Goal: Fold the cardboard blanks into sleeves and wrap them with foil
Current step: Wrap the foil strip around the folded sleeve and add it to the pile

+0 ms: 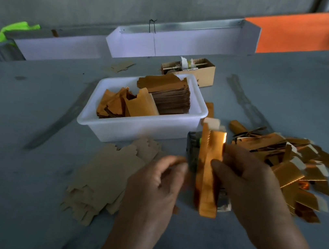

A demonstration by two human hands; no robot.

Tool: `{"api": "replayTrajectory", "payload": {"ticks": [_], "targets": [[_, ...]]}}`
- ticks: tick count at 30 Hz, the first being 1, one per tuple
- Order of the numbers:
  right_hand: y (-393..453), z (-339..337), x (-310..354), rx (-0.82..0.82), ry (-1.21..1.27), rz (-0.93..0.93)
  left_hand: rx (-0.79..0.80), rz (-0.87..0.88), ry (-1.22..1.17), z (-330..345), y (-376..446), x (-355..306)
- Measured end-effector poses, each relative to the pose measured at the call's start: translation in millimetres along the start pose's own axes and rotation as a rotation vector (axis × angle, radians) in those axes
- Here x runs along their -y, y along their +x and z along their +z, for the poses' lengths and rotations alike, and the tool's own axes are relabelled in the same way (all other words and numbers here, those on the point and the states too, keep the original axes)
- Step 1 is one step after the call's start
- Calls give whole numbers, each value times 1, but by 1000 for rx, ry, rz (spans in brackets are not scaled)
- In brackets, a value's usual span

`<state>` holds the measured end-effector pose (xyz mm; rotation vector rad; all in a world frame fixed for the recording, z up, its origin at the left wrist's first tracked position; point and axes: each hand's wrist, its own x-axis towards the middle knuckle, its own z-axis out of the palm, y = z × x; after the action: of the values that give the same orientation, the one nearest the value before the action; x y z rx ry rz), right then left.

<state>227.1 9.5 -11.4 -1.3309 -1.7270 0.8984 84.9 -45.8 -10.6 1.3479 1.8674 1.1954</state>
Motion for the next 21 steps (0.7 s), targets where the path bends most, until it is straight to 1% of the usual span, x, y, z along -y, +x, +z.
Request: {"api": "replayTrajectory", "payload": {"ticks": [2, 3, 4, 6, 8, 10, 12, 14, 15, 18, 21], "targets": [[12, -8, -4, -90, -102, -6, -187, 57, 309, -11, 7, 9], [18, -13, -5, -136, -160, -14, -244, 50, 466, -17, 10, 16], [25, -18, -7, -177, -215, -16, -252, 1, 603, -23, 14, 25], [38, -27, -11, -239, -319, 22, -170, -150, 851, -32, 21, 44], [50, -34, -15, -291, -422, 77, -95, -247, 993, -35, 22, 58], [55, -39, -16, -328, -514, 145, -63, -272, 1027, -33, 20, 63], [52, -38, -14, -362, -544, 166, -53, -260, 1076, -32, 19, 65], [40, -34, -10, -403, -506, 105, -68, -255, 1119, -30, 18, 64], [34, -31, -6, -399, -480, 62, -85, -245, 1140, -31, 18, 65], [13, -19, 0, -315, -420, -45, -151, -234, 1050, -38, 22, 76], [3, -7, -1, -265, -402, -106, -151, -296, 983, -49, 31, 82]]}}
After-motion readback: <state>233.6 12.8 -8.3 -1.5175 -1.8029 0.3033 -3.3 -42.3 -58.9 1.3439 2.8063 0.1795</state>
